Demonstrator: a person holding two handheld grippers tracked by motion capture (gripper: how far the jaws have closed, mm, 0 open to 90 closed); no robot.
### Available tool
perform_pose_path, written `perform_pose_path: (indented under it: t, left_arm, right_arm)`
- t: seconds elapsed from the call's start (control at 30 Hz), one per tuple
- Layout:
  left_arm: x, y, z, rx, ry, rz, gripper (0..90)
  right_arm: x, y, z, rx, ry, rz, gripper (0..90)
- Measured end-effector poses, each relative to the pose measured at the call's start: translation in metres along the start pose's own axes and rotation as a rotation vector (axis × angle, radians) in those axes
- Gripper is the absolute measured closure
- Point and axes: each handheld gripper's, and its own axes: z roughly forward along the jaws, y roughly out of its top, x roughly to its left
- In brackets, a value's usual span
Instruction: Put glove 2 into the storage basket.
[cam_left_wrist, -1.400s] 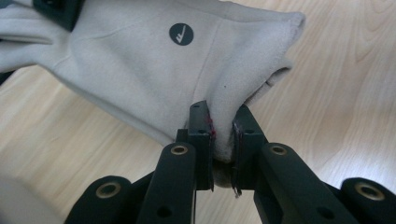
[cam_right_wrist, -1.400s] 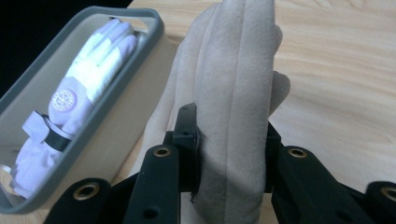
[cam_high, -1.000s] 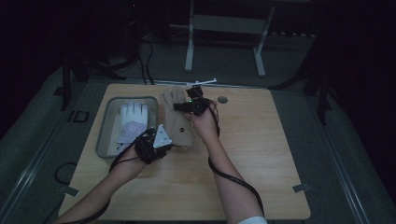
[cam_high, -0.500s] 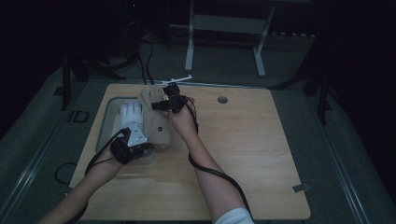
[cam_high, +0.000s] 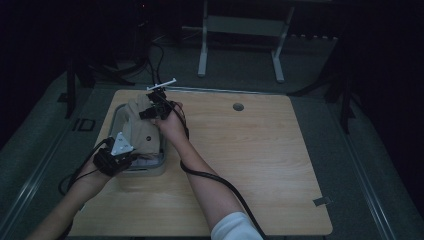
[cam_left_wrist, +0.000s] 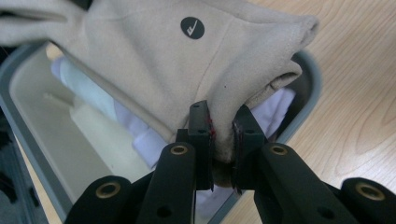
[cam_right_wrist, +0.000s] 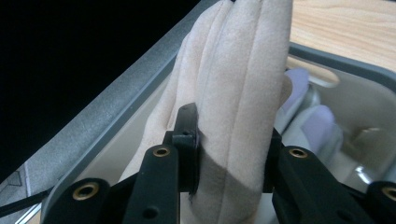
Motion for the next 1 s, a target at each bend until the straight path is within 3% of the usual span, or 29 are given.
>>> perform_pose_path:
  t: [0.37, 0.53, 0.77, 0.83, 1.0]
  left_arm:
    - [0.005, -0.011, 0.018, 0.042, -0.038, -0.038, 79.9]
    - [0.005, -0.011, 0.020, 0.052, -0.049, -0.039, 79.5]
    - [0.005, -0.013, 0.021, 0.060, -0.055, -0.041, 76.3]
    - [0.007, -0.013, 0.019, 0.056, -0.051, -0.062, 71.8]
    - [0.011, -0.010, 0.006, 0.026, -0.031, -0.089, 44.9]
  right_arm:
    - [-0.006, -0.006, 0.033, 0.058, -0.020, -0.009, 65.4]
    - [-0.007, -0.007, 0.027, 0.056, -0.019, -0.003, 52.6]
    - [-0.014, -0.008, 0.004, 0.033, -0.046, -0.020, 30.3]
    - [-0.013, -0.012, -0.003, 0.030, -0.044, -0.037, 27.2]
    - [-0.013, -0.024, -0.016, 0.036, -0.004, -0.075, 21.3]
